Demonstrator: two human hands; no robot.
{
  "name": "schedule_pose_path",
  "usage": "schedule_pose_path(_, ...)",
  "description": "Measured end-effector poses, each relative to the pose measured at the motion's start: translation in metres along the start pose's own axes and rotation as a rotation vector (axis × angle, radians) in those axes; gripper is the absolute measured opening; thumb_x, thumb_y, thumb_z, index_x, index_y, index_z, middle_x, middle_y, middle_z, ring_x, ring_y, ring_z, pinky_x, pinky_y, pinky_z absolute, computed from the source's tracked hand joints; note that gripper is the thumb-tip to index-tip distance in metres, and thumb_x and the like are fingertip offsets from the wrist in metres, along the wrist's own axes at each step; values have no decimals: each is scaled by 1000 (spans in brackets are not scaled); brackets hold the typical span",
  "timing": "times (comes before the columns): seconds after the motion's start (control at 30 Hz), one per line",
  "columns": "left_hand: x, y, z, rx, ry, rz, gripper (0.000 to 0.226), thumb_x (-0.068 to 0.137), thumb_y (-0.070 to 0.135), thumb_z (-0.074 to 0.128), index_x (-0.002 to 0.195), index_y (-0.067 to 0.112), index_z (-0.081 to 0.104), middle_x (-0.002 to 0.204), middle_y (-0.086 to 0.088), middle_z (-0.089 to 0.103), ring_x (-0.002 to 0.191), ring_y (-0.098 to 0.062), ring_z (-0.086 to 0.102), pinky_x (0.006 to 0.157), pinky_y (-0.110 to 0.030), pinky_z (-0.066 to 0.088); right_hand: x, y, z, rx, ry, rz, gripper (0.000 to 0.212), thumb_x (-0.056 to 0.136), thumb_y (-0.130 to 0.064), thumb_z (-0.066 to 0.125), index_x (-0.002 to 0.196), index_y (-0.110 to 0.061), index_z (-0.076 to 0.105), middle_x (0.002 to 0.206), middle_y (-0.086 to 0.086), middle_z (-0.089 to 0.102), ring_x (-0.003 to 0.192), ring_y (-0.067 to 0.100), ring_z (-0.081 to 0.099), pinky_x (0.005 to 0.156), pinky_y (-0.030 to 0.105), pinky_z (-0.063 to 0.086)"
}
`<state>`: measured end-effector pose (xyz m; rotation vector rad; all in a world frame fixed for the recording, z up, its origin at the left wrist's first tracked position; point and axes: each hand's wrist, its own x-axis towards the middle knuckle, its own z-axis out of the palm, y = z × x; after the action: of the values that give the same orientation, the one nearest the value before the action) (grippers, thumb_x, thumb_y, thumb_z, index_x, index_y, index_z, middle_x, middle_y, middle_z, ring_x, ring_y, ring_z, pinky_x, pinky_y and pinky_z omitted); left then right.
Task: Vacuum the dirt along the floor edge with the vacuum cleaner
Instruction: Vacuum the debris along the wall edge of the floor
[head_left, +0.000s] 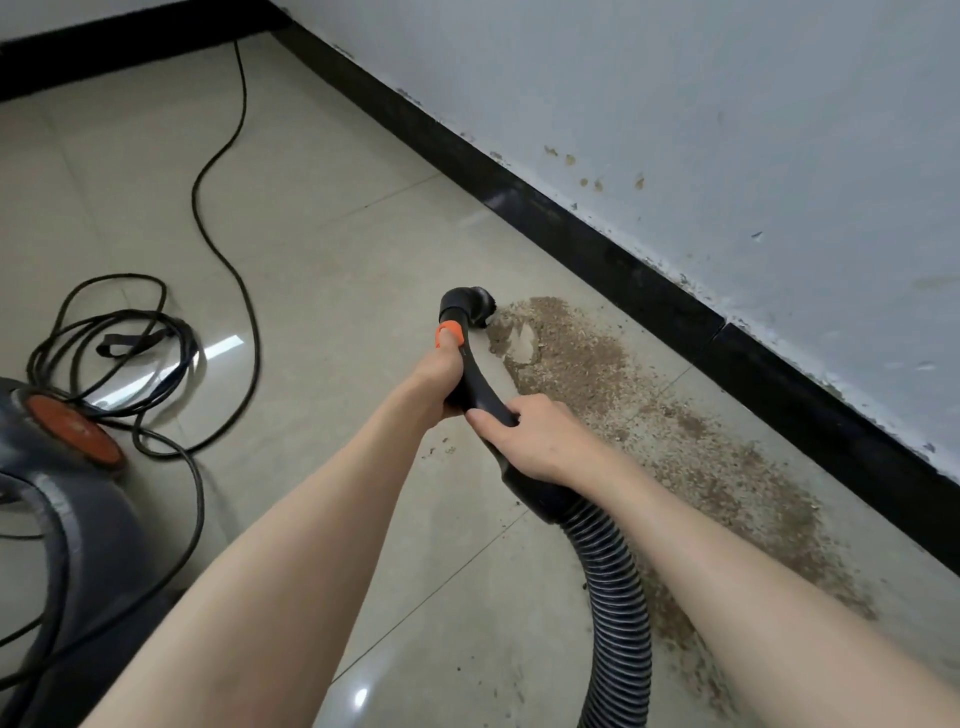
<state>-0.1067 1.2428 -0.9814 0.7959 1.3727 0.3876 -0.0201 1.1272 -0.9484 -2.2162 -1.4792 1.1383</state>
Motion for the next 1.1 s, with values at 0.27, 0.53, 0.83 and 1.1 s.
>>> schedule_pose_path(0.27,6,5,26,76,-14,19,47,95,57,36,91,11,49,73,-5,50,61,-18,52,41,-23,43,-2,15,-14,13,33,43,56,90,-69,41,101,-16,59,97,7,65,87,29,63,78,40,54)
schedule_pose_path(0.53,5,9,72,144,-36,44,48,97,55,35,100,9,48,73,-5,48,61,-19,50,45,-26,42,-5,47,-36,83,52,66,45,90,-68,43,77,-25,49,88,4,66,78,24,65,66,34,51)
schedule_pose_path(0.83,10,8,115,238,-49,103,48,98,53,34,96,8,48,74,-7,47,64,-21,49,55,-30,43,-13,80,-53,141,106,73,47,92,-67,43,76,-24,49,85,4,68,78,25,66,70,38,54)
schedule_pose_path(1.1,-1,-3,141,319,-117,131,46,100,50,29,97,8,44,74,-6,45,62,-21,48,50,-29,40,-31,101,-52,153,173,119,46,91,-67,42,76,-24,50,78,1,66,70,23,65,56,30,45)
